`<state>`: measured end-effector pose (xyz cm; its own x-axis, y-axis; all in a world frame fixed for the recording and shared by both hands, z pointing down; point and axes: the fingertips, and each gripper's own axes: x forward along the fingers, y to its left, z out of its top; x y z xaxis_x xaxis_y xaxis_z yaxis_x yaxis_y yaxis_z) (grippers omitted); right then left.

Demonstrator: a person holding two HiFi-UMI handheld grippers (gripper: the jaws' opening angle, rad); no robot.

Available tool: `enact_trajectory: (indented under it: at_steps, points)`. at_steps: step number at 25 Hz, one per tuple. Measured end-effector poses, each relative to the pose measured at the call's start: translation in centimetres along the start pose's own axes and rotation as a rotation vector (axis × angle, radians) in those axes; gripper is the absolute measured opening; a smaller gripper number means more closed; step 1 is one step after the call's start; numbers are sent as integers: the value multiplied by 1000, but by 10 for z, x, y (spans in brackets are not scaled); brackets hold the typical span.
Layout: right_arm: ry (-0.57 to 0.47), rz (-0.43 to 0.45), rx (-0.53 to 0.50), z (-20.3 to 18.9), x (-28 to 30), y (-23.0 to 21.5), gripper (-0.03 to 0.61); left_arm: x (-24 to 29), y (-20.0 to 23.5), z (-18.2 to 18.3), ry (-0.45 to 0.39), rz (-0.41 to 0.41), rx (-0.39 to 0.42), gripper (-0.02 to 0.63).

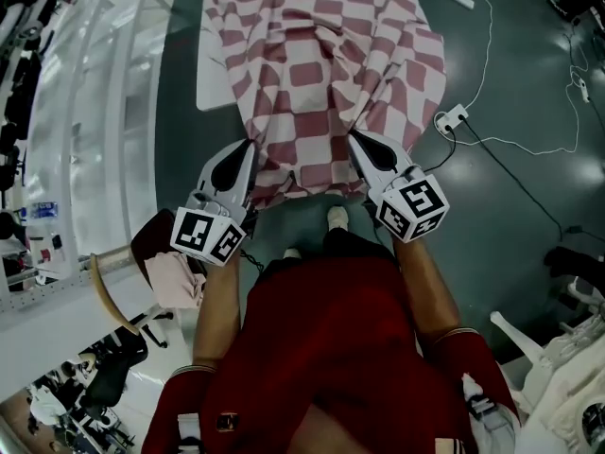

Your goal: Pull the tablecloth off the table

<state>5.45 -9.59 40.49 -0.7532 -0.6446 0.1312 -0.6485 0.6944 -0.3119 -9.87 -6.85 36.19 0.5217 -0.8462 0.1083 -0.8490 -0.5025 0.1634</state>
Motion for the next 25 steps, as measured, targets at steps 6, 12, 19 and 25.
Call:
enact_trajectory:
  at_steps: [6, 12, 19, 25]
  points:
    - [-30, -60, -6, -36, -42, 77, 14, -98, -22, -15, -31, -52, 25, 8]
    - [-49, -142, -14, -51, -79, 138, 14, -170, -35, -19, -67, -109, 12, 8]
    - [-70, -199, -7, -74, -127, 225, 14, -264, -52, -26, -103, -160, -6, 8]
    - [-83, -181, -17, -75, -155, 267, 14, -303, -76, -17, -144, -180, -5, 8]
